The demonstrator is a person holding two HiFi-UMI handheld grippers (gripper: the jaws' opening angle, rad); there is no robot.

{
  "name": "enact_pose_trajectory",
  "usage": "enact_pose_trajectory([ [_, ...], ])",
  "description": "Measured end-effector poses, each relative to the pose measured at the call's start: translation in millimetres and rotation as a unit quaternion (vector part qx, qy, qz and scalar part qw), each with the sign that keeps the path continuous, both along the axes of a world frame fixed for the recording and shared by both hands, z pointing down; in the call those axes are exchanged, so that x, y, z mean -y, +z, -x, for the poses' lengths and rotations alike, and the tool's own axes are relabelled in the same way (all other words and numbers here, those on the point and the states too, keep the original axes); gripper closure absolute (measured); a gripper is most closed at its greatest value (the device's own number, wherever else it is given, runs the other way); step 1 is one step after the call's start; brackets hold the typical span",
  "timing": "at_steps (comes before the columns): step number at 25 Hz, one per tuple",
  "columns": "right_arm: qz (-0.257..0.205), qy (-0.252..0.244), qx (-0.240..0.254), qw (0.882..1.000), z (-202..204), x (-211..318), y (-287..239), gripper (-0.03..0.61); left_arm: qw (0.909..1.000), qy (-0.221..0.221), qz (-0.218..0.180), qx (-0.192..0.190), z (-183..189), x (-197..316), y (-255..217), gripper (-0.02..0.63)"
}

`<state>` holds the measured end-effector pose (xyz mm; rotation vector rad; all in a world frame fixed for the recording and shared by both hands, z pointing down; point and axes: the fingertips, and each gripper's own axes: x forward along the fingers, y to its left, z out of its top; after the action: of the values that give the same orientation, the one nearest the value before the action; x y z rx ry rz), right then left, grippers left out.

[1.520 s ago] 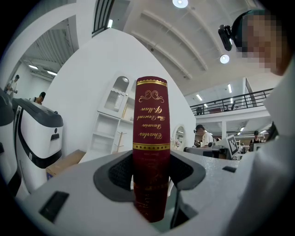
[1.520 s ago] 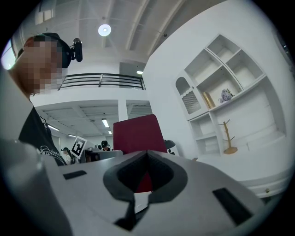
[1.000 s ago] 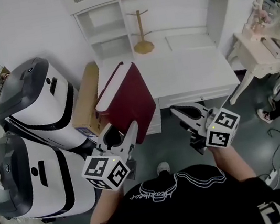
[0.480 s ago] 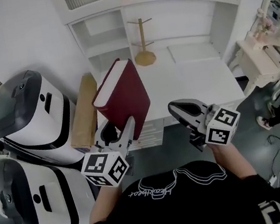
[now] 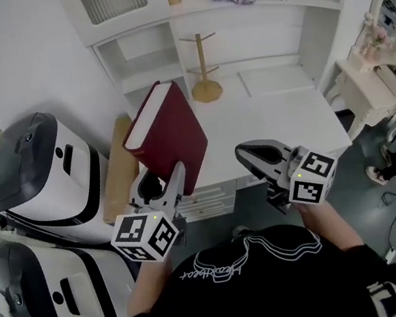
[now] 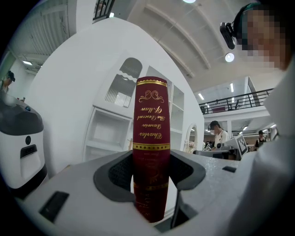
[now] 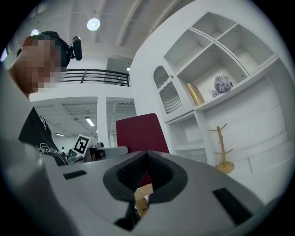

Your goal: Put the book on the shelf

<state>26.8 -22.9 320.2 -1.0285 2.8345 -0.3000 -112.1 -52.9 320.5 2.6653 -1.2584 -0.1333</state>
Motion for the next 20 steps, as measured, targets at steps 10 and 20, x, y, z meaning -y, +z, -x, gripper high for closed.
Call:
enact_pose_trajectory([
  [10, 0.005, -0.031, 0.008, 0.999, 11, 65, 2, 0.572, 0.9995, -0.031, 0.008, 0.000, 11, 50, 3, 0.403],
  [20, 0.010, -0.052, 0.018, 0.998, 5, 143, -3, 0.572, 0.9980, -0.061, 0.012, 0.012, 8, 122, 0, 0.403],
])
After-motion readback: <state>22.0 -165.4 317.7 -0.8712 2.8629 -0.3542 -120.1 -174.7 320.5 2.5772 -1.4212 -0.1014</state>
